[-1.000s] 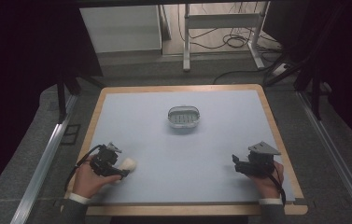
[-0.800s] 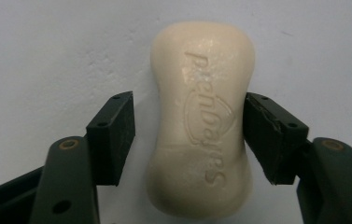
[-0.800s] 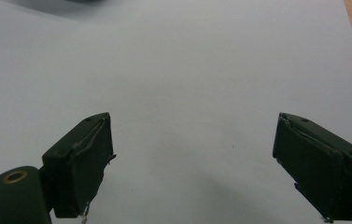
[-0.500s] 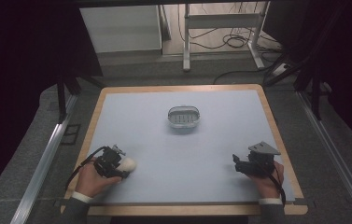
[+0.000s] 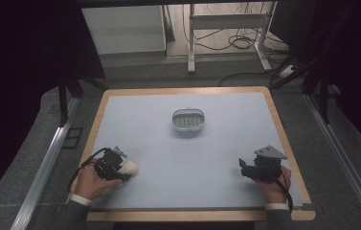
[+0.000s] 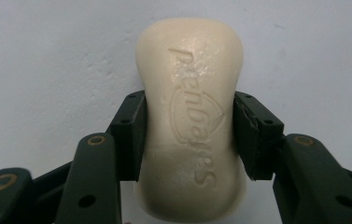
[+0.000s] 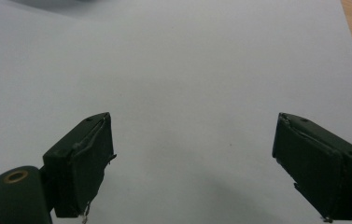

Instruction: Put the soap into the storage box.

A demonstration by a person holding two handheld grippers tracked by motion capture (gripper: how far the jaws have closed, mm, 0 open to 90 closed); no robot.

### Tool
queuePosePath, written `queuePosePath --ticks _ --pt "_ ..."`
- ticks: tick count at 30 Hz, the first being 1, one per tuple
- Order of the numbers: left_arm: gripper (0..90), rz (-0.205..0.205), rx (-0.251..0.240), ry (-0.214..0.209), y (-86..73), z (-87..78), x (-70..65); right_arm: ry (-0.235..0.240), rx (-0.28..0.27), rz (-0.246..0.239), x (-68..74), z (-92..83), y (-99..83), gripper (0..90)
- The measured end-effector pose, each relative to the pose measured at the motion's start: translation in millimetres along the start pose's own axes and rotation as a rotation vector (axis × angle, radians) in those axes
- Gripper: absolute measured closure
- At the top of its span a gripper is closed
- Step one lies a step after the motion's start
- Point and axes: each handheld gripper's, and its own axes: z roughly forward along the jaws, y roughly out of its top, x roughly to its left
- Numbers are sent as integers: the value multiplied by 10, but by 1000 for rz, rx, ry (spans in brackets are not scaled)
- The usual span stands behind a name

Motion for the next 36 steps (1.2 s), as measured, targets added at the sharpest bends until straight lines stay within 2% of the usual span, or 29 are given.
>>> queuePosePath --ticks 12,21,36 --pt "494 -16 -27 -14 11 -85 103 4 10 -7 6 19 -8 123" --pt "494 -21 -68 4 103 -156 144 4 12 -7 6 19 -11 123" --pt "495 -3 -83 13 255 -213 129 6 11 -8 -3 18 -14 123"
